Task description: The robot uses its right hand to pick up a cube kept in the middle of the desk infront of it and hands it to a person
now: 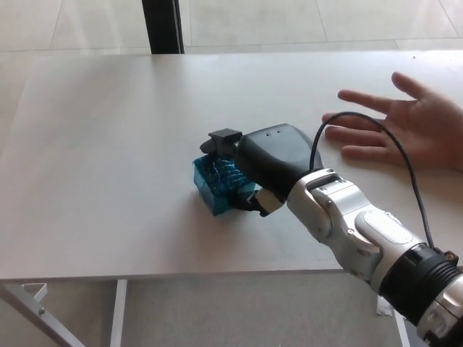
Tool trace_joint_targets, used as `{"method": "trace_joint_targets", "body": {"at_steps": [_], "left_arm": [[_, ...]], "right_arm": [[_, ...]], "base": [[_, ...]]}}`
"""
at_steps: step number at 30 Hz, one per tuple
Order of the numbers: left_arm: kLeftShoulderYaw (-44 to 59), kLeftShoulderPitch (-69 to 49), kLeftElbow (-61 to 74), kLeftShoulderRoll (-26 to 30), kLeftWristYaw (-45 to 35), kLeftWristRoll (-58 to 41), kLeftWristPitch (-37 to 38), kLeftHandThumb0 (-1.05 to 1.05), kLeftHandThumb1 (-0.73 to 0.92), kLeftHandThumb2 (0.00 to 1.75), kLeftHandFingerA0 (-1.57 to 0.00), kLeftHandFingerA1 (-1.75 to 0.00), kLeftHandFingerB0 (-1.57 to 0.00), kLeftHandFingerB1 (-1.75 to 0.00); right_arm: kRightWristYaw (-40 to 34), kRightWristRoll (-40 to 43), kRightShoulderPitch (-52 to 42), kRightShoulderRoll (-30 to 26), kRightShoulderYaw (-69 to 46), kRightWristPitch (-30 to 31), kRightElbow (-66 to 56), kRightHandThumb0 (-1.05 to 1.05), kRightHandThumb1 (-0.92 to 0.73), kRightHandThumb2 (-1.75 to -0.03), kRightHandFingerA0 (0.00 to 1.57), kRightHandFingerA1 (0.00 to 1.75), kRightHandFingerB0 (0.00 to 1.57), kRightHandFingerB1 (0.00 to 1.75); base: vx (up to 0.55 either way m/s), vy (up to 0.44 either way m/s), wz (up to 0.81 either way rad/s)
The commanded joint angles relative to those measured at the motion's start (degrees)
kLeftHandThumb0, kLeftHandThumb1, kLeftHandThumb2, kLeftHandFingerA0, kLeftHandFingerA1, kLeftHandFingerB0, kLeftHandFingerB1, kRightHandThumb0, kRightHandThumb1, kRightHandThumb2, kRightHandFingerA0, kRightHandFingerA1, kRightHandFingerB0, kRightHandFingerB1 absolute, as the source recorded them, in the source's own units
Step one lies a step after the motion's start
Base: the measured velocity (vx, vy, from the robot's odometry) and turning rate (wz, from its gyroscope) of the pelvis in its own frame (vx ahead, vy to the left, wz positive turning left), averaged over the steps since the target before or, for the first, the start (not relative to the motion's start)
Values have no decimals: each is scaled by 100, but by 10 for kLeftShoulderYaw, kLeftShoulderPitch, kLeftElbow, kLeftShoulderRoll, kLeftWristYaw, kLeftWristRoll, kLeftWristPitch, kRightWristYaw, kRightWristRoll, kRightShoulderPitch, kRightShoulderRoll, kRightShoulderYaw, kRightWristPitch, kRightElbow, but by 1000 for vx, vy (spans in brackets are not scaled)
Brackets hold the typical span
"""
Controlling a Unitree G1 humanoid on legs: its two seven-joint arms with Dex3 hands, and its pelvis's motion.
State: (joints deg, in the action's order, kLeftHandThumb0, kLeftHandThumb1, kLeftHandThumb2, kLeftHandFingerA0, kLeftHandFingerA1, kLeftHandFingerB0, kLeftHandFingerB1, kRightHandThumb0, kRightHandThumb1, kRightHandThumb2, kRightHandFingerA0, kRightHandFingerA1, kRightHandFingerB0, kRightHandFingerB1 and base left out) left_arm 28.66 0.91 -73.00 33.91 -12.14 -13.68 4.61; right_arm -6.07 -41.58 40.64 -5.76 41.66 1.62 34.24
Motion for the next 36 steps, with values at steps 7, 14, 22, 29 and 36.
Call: {"method": "trace_joint_targets", "body": {"at_steps": [7, 14, 22, 29, 36], "left_arm": [[-7, -10, -2, 13, 7, 5, 2, -67, 76, 63, -65, -59, -47, -42], [1, -24, 3, 15, 11, -1, 13, -63, 77, 63, -65, -60, -49, -43], [4, -27, 1, 18, 11, -4, 6, -64, 76, 63, -64, -60, -49, -43], [-6, -39, 5, 20, 2, 6, 12, -65, 64, 101, -56, -67, -36, -54], [20, -36, 2, 17, -1, -18, 12, -63, 75, 62, -61, -60, -45, -44]], "right_arm": [[115, 70, 60, -66, -145, -7, -97, -26, -66, -89, 88, 175, 71, 134], [155, 106, 125, -86, -233, 22, -139, -24, -65, -84, 88, 168, 81, 101], [144, 76, 160, -153, -250, 10, -52, -22, -64, -79, 88, 170, 80, 106], [61, 28, 164, -202, -208, -22, 105, -31, -48, -93, 117, 132, 79, 87], [15, 8, 171, -195, -185, 1, 158, -33, -67, -66, 90, 157, 79, 60]], "base": [[0, 0, 0], [0, 0, 0], [0, 0, 0], [0, 0, 0], [0, 0, 0]]}}
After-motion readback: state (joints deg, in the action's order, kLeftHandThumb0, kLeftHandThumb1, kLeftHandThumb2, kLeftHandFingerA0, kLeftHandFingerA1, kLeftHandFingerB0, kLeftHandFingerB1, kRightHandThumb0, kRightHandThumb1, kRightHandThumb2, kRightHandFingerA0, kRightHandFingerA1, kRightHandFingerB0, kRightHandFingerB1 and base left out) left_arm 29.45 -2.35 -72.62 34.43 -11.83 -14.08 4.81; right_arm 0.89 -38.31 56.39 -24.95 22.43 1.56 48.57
